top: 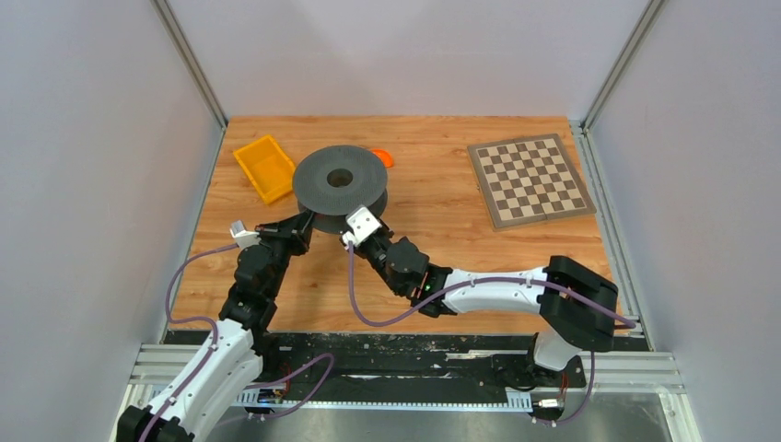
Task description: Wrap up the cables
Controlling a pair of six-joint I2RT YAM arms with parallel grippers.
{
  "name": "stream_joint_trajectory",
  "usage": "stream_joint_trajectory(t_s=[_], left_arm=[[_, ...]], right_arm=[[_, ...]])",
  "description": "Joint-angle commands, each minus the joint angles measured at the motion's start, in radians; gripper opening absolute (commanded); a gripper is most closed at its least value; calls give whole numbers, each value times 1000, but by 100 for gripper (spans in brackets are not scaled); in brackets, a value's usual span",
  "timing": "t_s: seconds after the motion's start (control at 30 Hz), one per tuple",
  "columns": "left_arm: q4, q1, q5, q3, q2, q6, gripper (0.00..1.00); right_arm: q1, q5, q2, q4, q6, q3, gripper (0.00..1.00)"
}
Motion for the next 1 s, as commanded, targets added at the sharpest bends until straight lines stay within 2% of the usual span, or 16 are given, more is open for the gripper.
stream_joint_trajectory(t_s=[0.0, 0.53, 0.87, 0.97], left_arm=[[118, -4, -7, 34, -26, -16, 0], [113, -4, -13, 43, -21, -14, 0], [103, -4, -11, 49, -20, -6, 0], [102, -4, -9, 48, -20, -4, 0]], right_arm=[[-1, -33, -65, 7, 25, -28, 38], [1, -124, -238, -58, 40, -129, 48], [-1, -302, -414, -255, 76, -203, 49], [0, -357, -471, -367, 99, -195, 48]])
